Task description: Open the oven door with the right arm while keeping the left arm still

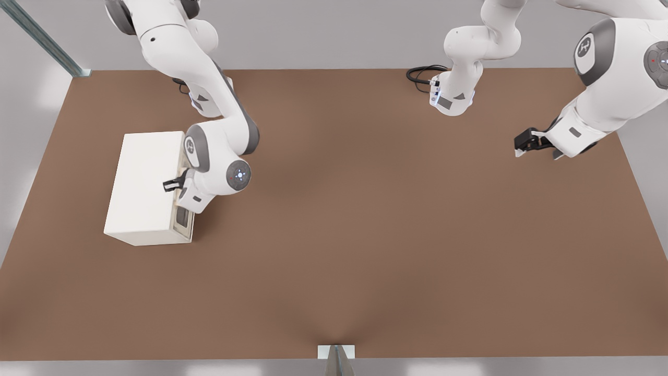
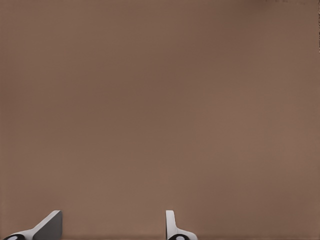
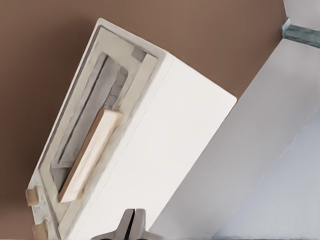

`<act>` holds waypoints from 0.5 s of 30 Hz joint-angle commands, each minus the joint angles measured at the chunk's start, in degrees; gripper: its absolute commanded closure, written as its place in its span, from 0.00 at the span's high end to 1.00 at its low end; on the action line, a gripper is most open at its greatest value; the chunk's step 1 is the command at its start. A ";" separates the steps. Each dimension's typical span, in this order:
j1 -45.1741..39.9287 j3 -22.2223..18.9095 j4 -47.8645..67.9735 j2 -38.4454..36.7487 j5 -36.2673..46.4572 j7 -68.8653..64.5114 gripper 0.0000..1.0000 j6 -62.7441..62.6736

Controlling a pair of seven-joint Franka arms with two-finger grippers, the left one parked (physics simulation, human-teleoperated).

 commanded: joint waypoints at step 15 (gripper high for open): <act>0.79 0.02 -7.09 3.53 -0.42 24.22 0.21 4.68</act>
